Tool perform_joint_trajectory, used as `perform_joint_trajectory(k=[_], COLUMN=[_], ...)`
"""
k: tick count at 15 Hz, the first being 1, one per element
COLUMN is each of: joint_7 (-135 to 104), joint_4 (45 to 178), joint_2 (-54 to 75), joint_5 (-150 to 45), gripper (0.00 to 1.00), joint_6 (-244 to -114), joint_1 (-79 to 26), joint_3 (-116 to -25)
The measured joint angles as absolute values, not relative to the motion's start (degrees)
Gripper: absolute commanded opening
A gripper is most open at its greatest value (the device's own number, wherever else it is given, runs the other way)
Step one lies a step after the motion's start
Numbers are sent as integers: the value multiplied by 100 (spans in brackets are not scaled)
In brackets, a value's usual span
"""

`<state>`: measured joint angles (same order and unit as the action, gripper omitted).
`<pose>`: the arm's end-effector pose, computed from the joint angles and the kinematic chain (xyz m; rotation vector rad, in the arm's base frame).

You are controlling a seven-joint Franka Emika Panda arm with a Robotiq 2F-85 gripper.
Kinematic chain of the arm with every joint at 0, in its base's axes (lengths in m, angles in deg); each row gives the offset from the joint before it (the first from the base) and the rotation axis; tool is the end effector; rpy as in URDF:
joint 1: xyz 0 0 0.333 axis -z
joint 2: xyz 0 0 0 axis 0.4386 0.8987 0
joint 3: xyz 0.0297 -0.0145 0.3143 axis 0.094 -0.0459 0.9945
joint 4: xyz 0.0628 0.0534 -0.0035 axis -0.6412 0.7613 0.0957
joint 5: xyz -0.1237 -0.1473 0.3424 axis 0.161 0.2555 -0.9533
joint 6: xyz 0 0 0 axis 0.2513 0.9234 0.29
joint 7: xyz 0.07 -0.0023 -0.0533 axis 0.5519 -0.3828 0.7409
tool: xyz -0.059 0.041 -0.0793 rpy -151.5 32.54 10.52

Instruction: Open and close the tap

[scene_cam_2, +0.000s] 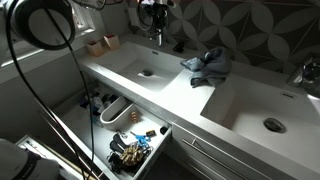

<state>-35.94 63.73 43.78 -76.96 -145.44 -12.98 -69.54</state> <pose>0.7665 -0.1694 0.4365 -2.6069 1.0188 -0.1271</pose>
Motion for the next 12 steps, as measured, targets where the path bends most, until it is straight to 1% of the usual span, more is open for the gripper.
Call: perform_joint_trajectory(k=[12], joint_7=[-3686], joint_4=[5997], joint_2=[4663], joint_5=[-7793], gripper=[0], joint_6=[-14570], joint_1=[-1181], joint_3=[-6946])
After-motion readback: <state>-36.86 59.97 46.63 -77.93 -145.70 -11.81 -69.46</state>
